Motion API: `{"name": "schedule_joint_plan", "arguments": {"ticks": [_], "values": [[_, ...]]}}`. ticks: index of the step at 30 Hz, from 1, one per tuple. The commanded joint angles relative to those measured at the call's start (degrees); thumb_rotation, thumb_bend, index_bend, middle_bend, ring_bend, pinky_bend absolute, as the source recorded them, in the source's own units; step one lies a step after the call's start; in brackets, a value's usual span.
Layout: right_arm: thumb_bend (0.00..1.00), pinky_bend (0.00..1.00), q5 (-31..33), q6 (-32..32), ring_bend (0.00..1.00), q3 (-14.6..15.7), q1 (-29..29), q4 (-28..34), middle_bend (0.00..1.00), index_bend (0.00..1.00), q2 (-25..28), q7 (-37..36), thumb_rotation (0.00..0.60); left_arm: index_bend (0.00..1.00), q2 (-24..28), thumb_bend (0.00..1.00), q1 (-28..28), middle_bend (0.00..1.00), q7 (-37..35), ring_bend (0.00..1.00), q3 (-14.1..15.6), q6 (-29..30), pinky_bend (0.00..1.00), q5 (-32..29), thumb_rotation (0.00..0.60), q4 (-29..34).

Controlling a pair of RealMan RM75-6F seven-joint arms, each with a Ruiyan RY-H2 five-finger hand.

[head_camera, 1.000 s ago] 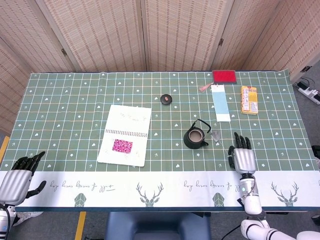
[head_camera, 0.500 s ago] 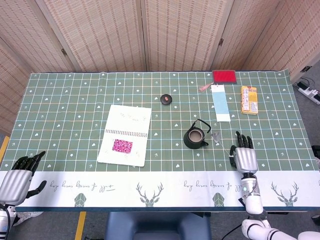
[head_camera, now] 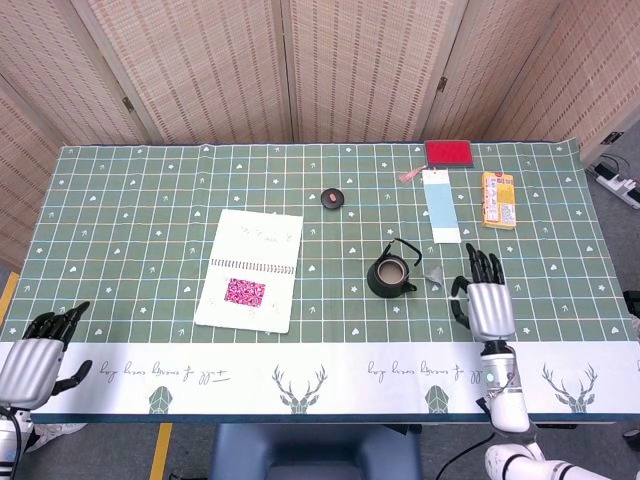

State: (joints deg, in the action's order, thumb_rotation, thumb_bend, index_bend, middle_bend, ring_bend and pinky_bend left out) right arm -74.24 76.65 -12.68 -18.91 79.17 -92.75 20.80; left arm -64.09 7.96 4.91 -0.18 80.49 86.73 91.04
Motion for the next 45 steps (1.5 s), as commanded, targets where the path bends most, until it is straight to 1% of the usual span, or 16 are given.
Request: {"name": "schedule_joint_plan", "arguments": {"ticks": [1, 3, 8, 11, 16, 21, 27, 45], "values": [[0.45, 0.00, 0.3, 3.1, 0.00, -2.6, -0.5, 10.8, 0.03, 0.63, 5.0, 7.9, 0.600, 0.01, 0.1, 0.28, 0.0, 0.13, -0.1, 0.18, 0.0, 0.0, 0.14, 0.0, 0.600, 0.1], [0.45, 0.00, 1.2, 3.5, 0.00, -3.5, -0.9, 14.5, 0.03, 0.63, 5.9, 10.4, 0.600, 0.01, 0.1, 0.28, 0.0, 0.13, -0.3, 0.18, 0.0, 0.0, 0.14, 0.0, 0.600, 0.1], [0.45, 0.00, 3.1, 4.0, 0.00, -5.1, -2.3, 21.0, 0.04, 0.63, 6.9, 15.3, 0.600, 0.01, 0.3, 0.28, 0.1, 0.13, -0.8, 0.18, -0.2, -0.5, 0.14, -0.6, 0.600, 0.1], [0.45, 0.00, 4.2, 4.1, 0.00, -5.7, -3.2, 23.0, 0.04, 0.63, 6.9, 17.2, 0.600, 0.01, 0.6, 0.28, 0.1, 0.13, -1.3, 0.18, -0.2, -0.5, 0.14, -0.6, 0.600, 0.2], [0.45, 0.00, 6.7, 3.3, 0.00, -6.6, -5.1, 24.5, 0.04, 0.63, 6.1, 19.8, 0.600, 0.01, 1.0, 0.28, 0.2, 0.13, -2.4, 0.18, -0.2, -0.5, 0.14, -0.5, 0.600, 0.2], [0.45, 0.00, 10.1, 3.0, 0.00, -8.3, -7.5, 24.0, 0.04, 0.63, 4.8, 22.3, 0.600, 0.01, 1.3, 0.28, 0.3, 0.13, -3.3, 0.18, -0.4, -1.0, 0.14, -1.0, 0.600, -0.1], [0.45, 0.00, 13.8, 1.9, 0.00, -9.5, -9.8, 22.0, 0.04, 0.63, 3.7, 22.6, 0.600, 0.01, 1.5, 0.28, 0.5, 0.13, -4.1, 0.18, -0.4, -1.4, 0.14, -1.2, 0.600, -0.2], [0.45, 0.00, 20.9, 0.8, 0.00, -10.1, -15.3, 17.7, 0.04, 0.63, 0.7, 24.4, 0.600, 0.02, 2.0, 0.28, 0.4, 0.13, -5.4, 0.18, -0.4, -1.2, 0.14, -1.0, 0.600, -0.4]]}}
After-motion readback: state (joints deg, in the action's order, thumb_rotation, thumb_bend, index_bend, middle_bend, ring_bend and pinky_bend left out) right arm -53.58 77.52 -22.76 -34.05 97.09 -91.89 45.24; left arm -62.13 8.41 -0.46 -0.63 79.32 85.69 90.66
